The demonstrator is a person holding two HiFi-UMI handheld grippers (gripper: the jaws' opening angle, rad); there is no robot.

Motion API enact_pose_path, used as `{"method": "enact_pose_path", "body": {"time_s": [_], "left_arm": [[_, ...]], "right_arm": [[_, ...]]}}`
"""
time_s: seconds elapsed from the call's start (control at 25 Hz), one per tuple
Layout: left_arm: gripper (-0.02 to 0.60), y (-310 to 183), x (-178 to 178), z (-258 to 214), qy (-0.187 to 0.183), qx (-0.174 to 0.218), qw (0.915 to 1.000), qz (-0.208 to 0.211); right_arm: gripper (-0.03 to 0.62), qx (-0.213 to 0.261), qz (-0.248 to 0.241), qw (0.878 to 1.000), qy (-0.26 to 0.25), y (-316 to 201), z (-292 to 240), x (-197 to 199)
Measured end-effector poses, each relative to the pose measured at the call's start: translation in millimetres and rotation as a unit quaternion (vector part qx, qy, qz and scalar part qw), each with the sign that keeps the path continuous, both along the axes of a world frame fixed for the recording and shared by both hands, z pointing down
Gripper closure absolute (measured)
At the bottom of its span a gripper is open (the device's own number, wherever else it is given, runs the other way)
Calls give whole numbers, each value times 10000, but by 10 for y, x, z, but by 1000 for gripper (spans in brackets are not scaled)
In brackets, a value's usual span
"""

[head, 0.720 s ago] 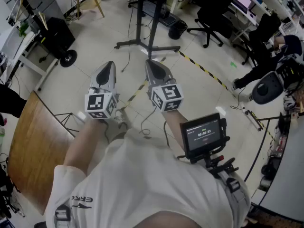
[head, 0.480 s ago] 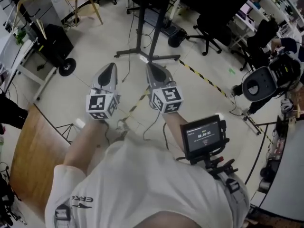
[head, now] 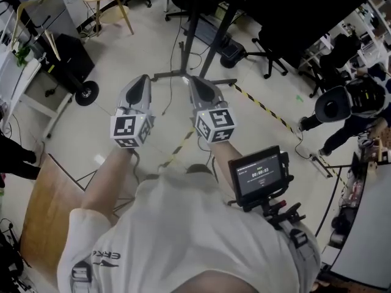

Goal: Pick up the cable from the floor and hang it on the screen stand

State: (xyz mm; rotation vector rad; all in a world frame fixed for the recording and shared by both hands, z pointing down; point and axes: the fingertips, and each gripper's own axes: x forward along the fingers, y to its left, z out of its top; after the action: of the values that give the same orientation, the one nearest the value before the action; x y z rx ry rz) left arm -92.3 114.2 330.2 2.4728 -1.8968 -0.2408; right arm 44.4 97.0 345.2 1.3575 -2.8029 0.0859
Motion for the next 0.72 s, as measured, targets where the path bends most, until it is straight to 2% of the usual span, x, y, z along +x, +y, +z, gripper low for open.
{"method": "enact_pose_path", "body": {"time_s": [0.4, 0.72], "left_arm": [[578, -560, -131, 187, 17, -171, 9998, -89], [579, -1432, -165, 236, -139, -161, 9993, -300]], "right_arm": [[582, -127, -39, 9999, 17, -590, 157, -106], [582, -84, -211, 9997, -125, -1510, 225, -136]]}}
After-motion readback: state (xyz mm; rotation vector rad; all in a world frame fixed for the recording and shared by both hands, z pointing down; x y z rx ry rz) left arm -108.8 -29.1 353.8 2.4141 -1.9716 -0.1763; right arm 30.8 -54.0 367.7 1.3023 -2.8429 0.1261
